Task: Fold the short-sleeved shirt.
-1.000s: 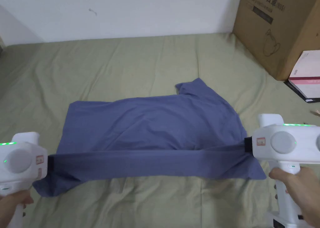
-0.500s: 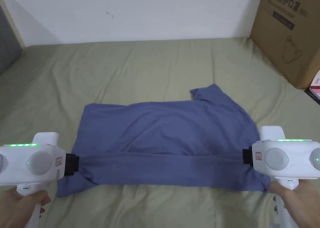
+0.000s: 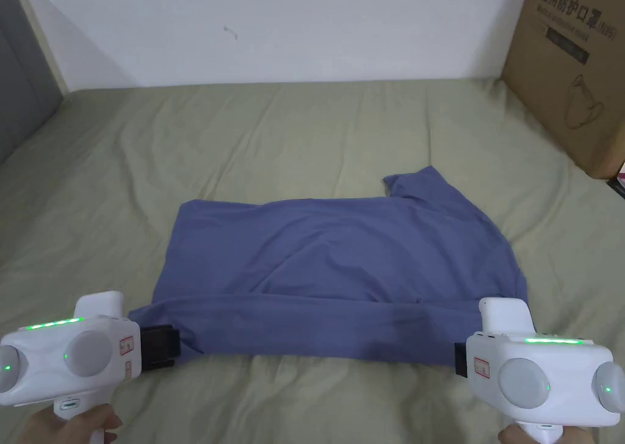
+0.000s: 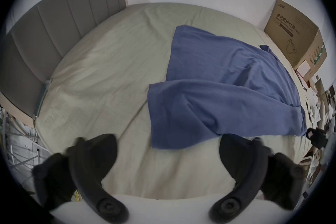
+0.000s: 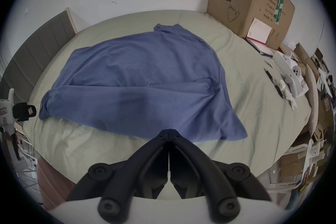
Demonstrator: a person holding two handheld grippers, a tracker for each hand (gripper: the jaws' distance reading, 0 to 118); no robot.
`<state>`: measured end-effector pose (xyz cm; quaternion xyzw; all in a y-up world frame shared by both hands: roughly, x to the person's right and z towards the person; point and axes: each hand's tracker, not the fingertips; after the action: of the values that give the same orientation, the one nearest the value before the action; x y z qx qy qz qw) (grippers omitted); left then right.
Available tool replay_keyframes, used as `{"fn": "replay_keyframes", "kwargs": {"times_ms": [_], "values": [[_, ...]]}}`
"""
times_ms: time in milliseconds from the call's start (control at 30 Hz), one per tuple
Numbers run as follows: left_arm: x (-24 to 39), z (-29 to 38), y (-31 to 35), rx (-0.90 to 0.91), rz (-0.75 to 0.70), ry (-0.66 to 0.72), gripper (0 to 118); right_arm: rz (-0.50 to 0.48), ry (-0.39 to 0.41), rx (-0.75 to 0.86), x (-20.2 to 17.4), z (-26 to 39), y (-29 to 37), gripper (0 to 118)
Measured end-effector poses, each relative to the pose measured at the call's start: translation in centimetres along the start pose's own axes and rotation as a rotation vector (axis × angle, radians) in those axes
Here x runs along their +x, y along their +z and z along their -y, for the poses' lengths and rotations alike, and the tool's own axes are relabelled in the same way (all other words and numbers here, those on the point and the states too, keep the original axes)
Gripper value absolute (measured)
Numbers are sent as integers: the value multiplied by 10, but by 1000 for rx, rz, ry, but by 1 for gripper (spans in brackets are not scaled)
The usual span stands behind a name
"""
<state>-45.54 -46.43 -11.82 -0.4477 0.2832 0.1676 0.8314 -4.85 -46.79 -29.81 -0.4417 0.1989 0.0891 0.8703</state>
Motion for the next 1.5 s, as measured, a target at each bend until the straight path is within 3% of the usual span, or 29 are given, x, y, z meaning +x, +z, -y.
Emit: {"fn": "replay_keyframes", "kwargs": {"times_ms": [33, 100, 167, 233, 267, 300, 367, 400, 467, 633, 667, 733, 800, 833, 1167, 1300, 1367, 1467, 1500], "values": [[0, 0, -9, -10, -9, 4, 95, -3, -7, -4, 2, 2, -1, 0], [2, 7, -30, -134, -27, 39, 29, -1, -30, -22, 6, 8, -1, 0], [1, 17, -37, -88, -41, 82, 24, 2, -55, -38, 13, 13, -3, 0], [7, 14, -28, -80, -36, 46, 7, 6, -86, -46, 20, 17, -3, 0], [9, 10, -25, -71, -43, 27, 7, 6, -101, -45, 25, 18, -4, 4], [9, 7, -25, -75, -36, 20, 7, 12, -111, -52, 31, 18, -5, 16], [8, 5, -25, -92, -29, 12, 7, 50, -123, -45, 42, 17, -6, 66], [7, 5, -23, -89, -27, 14, 7, 75, -140, -41, 50, 14, -7, 79], [6, 5, -20, -89, -20, 10, 7, 91, -198, -18, 68, 8, -9, 81], [9, 4, -13, -88, -22, -15, 7, 111, -229, -81, 106, -8, -49, 77], [11, 4, -13, -89, -26, -18, 7, 111, -221, -107, 107, -7, -59, 68], [12, 4, -12, -92, -30, -25, 7, 54, -208, -125, 102, -1, -69, 32], [12, 3, -12, -94, -34, -38, 7, 110, -118, -95, 89, -2, -66, 20], [12, 2, -11, -94, -35, -43, 7, 95, -113, -86, 85, -5, -62, 10], [-2, 15, 24, -70, -73, -135, 6, 129, -105, -18, 104, 2, -1, 9], [-7, 45, 31, -95, -82, -183, 7, 140, -77, -74, 113, 32, 7, 9], [-9, 57, 26, -118, -79, -202, 7, 124, -115, -121, 117, 47, 1, 9], [-5, 60, 22, -124, -78, -207, 12, 100, -162, -117, 116, 55, -2, 12], [-2, 58, 24, -121, -92, -195, 21, 122, -159, -114, 111, 52, 3, 17]]}}
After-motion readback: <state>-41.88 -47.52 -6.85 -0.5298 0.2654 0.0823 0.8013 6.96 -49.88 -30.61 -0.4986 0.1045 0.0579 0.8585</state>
